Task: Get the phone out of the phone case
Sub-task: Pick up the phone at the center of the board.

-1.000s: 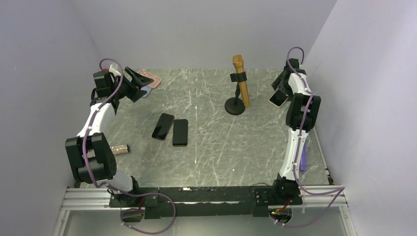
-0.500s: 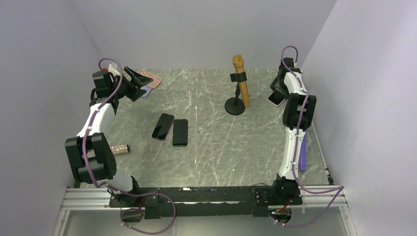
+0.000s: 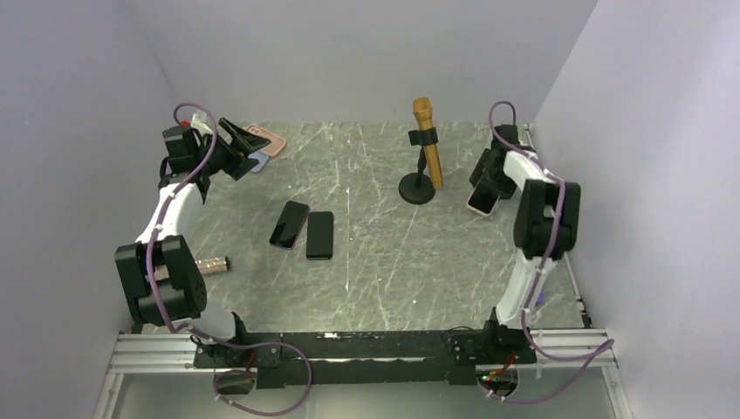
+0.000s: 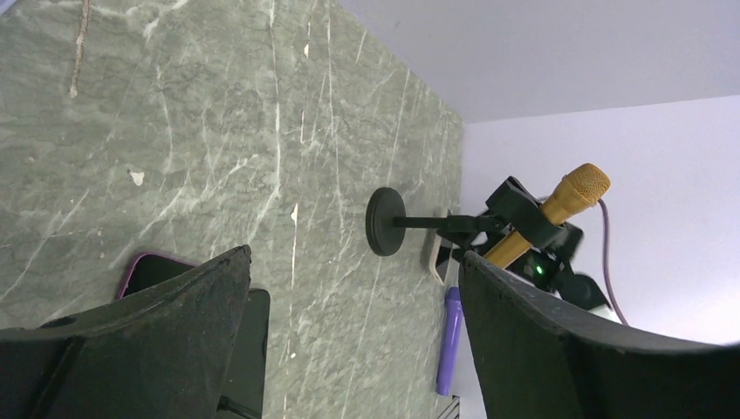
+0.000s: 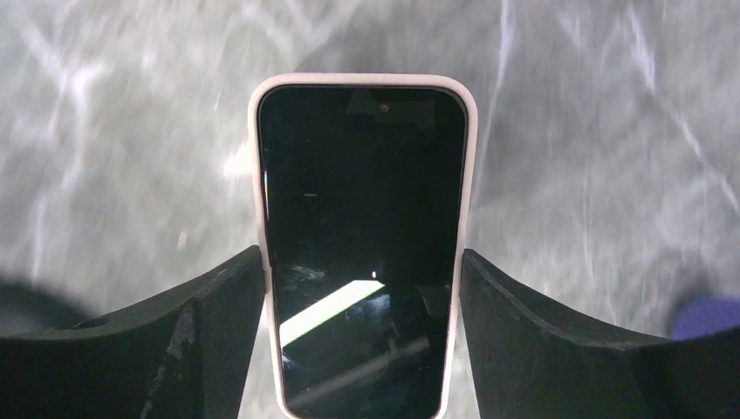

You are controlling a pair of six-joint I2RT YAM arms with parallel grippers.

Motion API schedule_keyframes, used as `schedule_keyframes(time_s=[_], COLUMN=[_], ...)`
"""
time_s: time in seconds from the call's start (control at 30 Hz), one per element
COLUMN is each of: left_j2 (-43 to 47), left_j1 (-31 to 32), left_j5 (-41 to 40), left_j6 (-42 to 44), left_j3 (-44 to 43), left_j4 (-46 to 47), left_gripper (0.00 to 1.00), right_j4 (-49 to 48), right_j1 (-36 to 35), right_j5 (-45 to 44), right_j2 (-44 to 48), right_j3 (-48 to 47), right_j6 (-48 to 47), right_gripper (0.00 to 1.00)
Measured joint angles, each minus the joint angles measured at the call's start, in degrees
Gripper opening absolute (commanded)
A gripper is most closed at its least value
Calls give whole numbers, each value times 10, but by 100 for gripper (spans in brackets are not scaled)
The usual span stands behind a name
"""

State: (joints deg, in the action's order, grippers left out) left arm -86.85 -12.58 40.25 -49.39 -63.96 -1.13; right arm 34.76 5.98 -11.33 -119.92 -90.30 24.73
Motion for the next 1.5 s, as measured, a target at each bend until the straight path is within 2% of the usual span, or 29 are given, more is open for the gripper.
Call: schedule_keyframes(time_s=[0.13, 0.3, 0.43, 0.5, 0.63, 0.83, 1.0, 1.17, 1.37, 1.5], left_j2=[0, 0, 0, 0, 0, -9, -18, -7, -13, -35], left_j1=[0, 9, 43, 73, 150, 258, 290, 306, 328, 337], left_j5=[0, -10, -40, -54, -62, -43, 5, 4, 18, 57], left_j6=[1, 11, 51, 73, 111, 156, 166, 207, 215, 186], left_j3=[0, 0, -12, -24, -39, -74, -88, -69, -55, -34], left_j4=[0, -9, -52, -72, -82, -112, -118, -138, -153, -112], left_gripper=[93, 93, 94, 95, 95, 90, 85, 85, 78, 83], right_j4=[-64, -131, -151, -144, -108, -81, -100, -134, -226, -293], right_j1=[-12, -13, -35, -71, -132, -165, -216, -322, -431, -481], right_j5=[32, 70, 98, 110, 133, 174, 224, 240, 212, 167], right_j2=[176, 372, 477, 523, 616, 755, 789, 778, 686, 608], right_j3=[177, 341, 450, 500, 547, 566, 620, 671, 653, 612], right_j6=[-2, 5, 19, 28, 44, 61, 90, 132, 153, 162], right_gripper=[0, 0, 0, 0, 0, 0, 0, 0, 0, 0])
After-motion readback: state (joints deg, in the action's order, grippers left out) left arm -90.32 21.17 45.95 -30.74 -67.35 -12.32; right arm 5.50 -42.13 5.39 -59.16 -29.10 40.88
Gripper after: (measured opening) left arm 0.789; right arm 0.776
